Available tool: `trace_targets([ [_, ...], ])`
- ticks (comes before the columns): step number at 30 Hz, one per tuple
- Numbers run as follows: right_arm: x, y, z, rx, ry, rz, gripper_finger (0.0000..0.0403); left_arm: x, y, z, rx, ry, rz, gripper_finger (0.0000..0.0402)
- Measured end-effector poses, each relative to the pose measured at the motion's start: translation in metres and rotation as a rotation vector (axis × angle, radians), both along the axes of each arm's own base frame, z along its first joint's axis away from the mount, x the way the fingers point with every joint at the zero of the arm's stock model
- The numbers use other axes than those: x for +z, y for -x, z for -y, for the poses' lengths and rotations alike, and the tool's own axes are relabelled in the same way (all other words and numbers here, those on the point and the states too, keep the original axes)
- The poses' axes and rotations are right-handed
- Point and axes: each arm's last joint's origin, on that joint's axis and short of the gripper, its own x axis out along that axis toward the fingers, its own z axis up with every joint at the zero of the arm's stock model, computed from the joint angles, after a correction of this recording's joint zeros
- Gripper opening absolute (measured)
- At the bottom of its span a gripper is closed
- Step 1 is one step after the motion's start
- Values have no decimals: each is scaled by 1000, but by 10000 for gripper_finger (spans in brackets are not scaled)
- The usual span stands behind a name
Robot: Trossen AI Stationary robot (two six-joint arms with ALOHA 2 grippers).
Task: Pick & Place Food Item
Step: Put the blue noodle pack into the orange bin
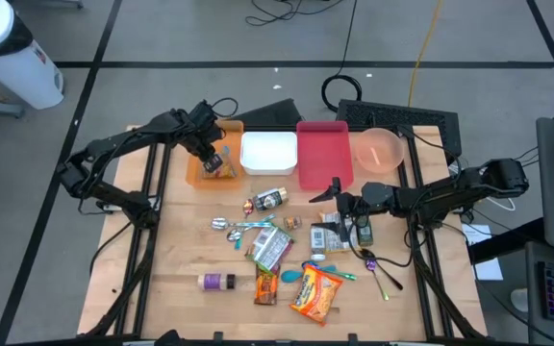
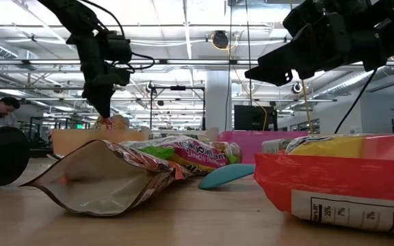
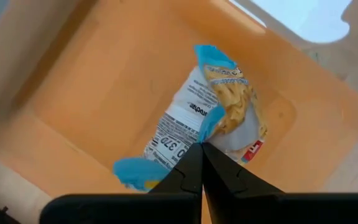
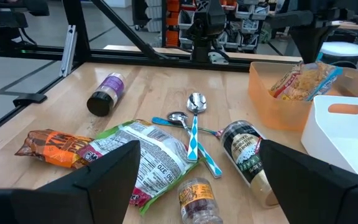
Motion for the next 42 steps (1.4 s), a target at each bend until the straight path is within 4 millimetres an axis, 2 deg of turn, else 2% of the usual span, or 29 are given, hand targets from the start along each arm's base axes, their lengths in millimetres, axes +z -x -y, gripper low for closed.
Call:
trace_targets([
  [9,0,0,0,0,1,0,320,0,2,-3,47,-24,-12,17],
  [21,0,0,0,-1,0,0,320,2,-1,-6,50,-56,25,125],
  [27,0,0,0,0,1,0,320,2,-1,-6,50,-58,26,160],
  [33,0,0,0,-1,1,0,320,2,-1,-7,48,-61,27,176],
  [42,0,0,0,-1,1,0,320,3,-3,-9,50,-86,41,177],
])
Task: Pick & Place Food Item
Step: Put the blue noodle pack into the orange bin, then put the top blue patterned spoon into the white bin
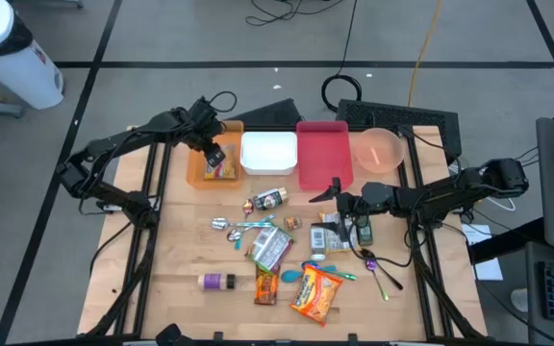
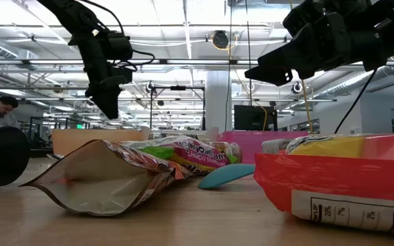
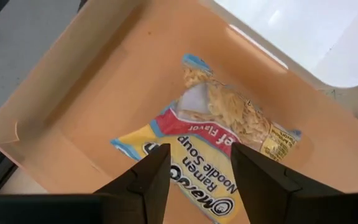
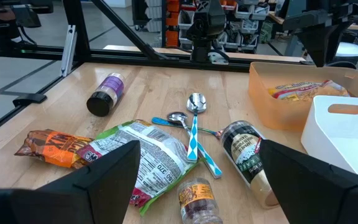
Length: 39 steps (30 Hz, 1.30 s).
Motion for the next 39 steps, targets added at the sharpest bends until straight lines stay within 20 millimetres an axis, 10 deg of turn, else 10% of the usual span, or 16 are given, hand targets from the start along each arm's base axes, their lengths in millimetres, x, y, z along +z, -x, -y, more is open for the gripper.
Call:
trace_targets([
  [8,0,0,0,0,0,1,320,0,-5,-5,18,-28,41,177],
  [26,0,0,0,0,2,3,320,-65,-29,-28,17,83,-77,177],
  [39,0,0,0,1,6,-3,320,-5,-13,-13,-9,-70,62,177],
])
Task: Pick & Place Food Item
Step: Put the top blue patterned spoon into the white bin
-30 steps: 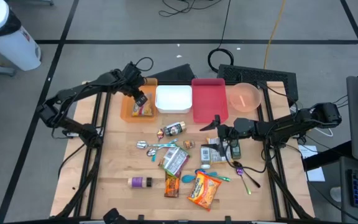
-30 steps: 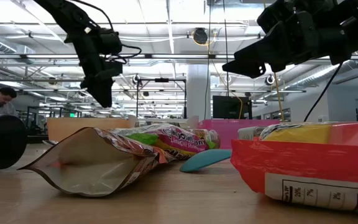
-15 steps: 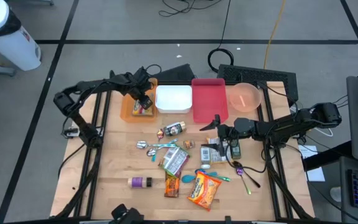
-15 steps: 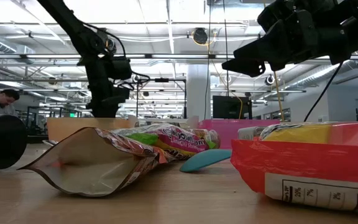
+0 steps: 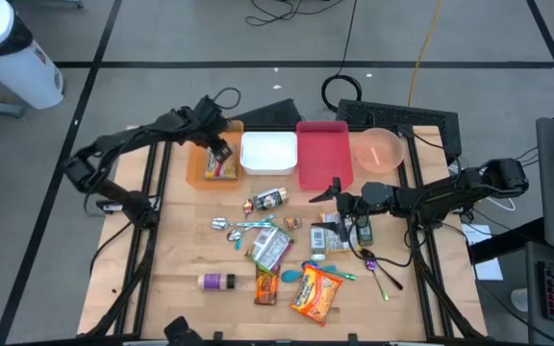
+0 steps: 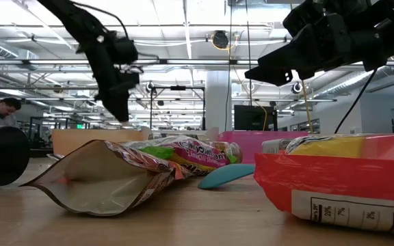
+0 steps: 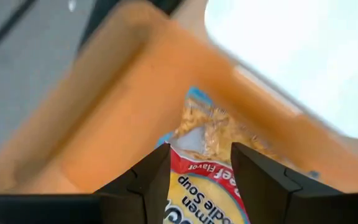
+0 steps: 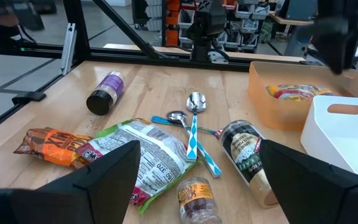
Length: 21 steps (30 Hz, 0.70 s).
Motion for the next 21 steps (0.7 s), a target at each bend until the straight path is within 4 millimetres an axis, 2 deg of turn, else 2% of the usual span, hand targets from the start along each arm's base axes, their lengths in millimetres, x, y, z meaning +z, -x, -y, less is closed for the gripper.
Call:
trace_targets([
  [5,0,0,0,0,0,3,320,38,17,18,13,-83,97,177],
  [13,0,0,0,1,2,3,320,88,49,59,81,-157,303,177],
  [17,0,0,0,1,0,4,320,105,59,80,92,-156,419,177],
  [21,0,0,0,1,0,4,320,113,63,102,-17,-132,477,177],
])
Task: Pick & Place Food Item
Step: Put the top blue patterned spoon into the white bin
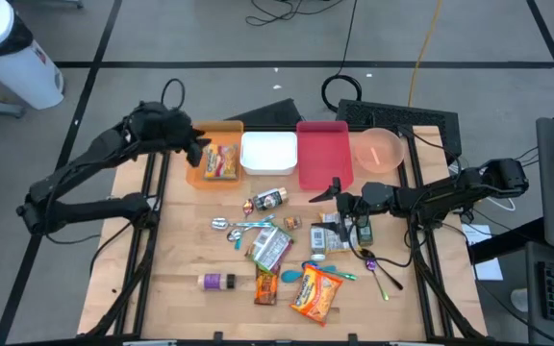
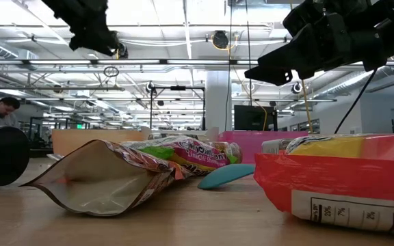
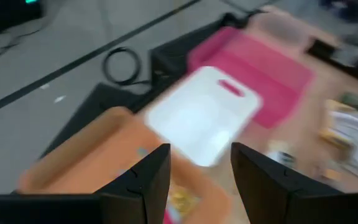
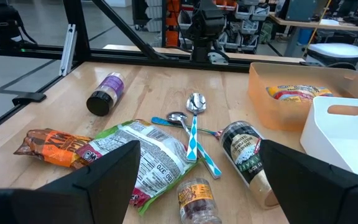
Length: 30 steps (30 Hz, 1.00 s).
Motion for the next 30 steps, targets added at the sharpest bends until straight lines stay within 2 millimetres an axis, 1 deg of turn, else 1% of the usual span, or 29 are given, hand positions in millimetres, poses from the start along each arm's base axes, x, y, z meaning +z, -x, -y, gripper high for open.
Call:
trace_targets([
  [2,0,0,0,0,0,0,320,-1,-1,11,-57,1,2,177],
  [3,0,0,0,0,0,0,320,-4,-3,16,-84,-1,4,177],
  [5,0,0,0,0,0,0,320,-17,-10,25,-143,-13,24,177],
  [7,0,0,0,0,0,0,320,-33,-18,33,-194,-31,66,177],
  [13,0,0,0,0,0,0,320,-72,-42,52,-325,-128,309,177],
  [17,1,0,0,0,-1,10,320,-86,-54,62,-392,-211,495,177],
  [21,5,-1,0,5,27,53,320,-102,-62,72,-449,-231,595,177],
  [23,6,-1,0,8,56,71,320,-111,-66,78,-489,-200,608,177],
  [26,8,-1,0,13,91,87,320,-125,-77,85,-531,-212,579,177],
  [30,8,-1,0,16,115,91,320,-135,-88,89,-551,-205,574,177],
])
